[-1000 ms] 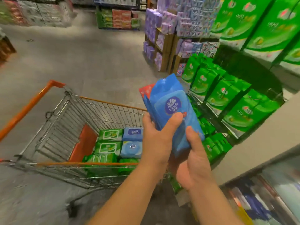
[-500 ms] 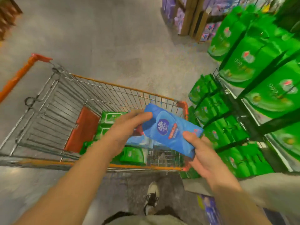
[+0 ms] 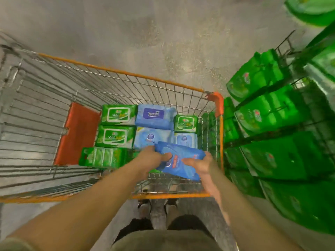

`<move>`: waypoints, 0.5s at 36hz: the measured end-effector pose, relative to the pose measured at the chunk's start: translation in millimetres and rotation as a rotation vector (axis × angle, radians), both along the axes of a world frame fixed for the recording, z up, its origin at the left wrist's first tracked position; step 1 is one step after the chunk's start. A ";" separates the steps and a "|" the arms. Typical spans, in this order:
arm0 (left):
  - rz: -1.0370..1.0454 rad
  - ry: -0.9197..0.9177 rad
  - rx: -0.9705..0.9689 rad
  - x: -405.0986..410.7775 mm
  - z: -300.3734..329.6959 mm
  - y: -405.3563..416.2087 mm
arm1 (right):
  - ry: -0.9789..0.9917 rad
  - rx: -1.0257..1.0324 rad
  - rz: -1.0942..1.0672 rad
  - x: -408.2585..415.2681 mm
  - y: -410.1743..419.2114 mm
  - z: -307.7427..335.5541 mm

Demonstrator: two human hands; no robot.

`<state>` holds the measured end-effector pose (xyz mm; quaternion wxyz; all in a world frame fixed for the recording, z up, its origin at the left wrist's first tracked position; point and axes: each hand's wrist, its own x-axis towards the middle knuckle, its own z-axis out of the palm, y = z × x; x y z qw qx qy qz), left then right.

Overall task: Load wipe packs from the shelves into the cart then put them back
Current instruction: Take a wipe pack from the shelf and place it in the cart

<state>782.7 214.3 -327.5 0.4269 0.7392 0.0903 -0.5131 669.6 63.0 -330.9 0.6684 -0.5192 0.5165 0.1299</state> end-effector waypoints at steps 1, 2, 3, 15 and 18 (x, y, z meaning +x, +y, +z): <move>0.015 0.022 0.009 -0.7 -12.5 -2.8 | 0.032 -0.013 0.020 3.2 0.5 -3.9; 0.020 0.042 0.023 -1.3 -24.1 -4.8 | 0.067 -0.020 0.033 6.0 0.6 -8.2; 0.023 0.069 0.032 -3.0 -36.7 -7.0 | 0.108 -0.027 0.047 8.1 0.3 -16.1; -0.048 0.318 0.086 -14.1 -124.7 -17.8 | 0.397 -0.106 -0.022 23.4 -3.7 -112.2; -0.009 0.290 0.076 -25.3 -142.6 -26.1 | 0.391 -0.159 -0.064 22.2 -0.8 -131.3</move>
